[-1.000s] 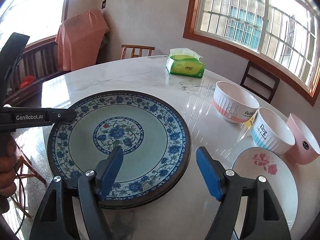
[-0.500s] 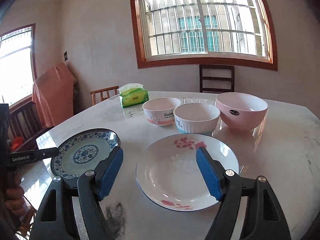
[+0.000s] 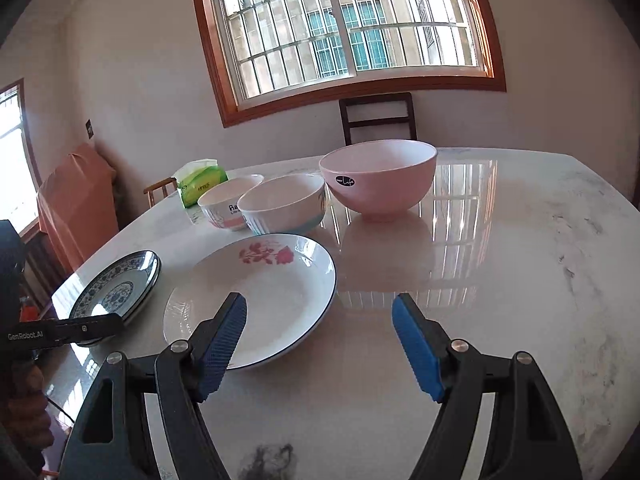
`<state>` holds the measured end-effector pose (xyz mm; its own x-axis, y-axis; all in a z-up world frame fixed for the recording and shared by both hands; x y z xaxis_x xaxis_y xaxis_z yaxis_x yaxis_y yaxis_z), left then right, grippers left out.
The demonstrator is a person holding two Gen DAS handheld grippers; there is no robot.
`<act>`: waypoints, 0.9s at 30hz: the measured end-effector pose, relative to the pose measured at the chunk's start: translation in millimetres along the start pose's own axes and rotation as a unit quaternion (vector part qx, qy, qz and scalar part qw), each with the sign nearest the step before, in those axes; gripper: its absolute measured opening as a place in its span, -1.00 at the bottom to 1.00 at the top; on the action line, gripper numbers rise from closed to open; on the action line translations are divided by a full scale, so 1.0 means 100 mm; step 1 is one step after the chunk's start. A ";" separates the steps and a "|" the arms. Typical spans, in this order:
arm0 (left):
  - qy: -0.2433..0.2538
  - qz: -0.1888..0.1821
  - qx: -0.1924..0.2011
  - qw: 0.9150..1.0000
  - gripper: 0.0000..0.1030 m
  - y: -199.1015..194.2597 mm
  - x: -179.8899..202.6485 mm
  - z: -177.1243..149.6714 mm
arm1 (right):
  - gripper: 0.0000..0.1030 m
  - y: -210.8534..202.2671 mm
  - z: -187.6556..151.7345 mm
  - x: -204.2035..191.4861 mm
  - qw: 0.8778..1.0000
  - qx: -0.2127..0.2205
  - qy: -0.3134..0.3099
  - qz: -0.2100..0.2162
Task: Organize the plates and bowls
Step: 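Move both open tools to the white rose-print plate rim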
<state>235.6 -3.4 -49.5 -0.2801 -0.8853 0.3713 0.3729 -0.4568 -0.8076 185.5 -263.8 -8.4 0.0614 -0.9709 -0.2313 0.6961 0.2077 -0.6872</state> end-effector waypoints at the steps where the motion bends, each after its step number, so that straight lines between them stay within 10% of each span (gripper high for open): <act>1: 0.004 0.008 0.003 1.000 -0.32 0.02 0.03 0.02 | 0.41 0.02 0.01 0.02 1.000 -0.001 0.001 0.004; 5: 0.016 0.042 -0.004 0.999 -0.01 0.12 0.11 0.10 | 0.41 0.13 0.05 0.12 1.000 -0.017 0.016 0.017; 27: -0.006 -0.019 0.002 1.000 0.04 0.38 0.11 0.41 | 0.41 0.30 0.11 0.22 0.997 -0.034 0.037 0.057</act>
<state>283.3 -34.0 -57.8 -0.2837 -0.8678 0.4079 0.3658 -0.4912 -0.7905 215.7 -279.8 -26.4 0.0833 -0.9298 -0.3585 0.6377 0.3262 -0.6978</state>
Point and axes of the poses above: each gripper's, at about its wrist camera, not at the fingertips, and y roughly the way its jaws point, x to its right, z to its top, the point moved 6 cm from there along y, roughly the way its jaws point, and after that the axes turned 12 degrees about -x, right-handed, at the moved point
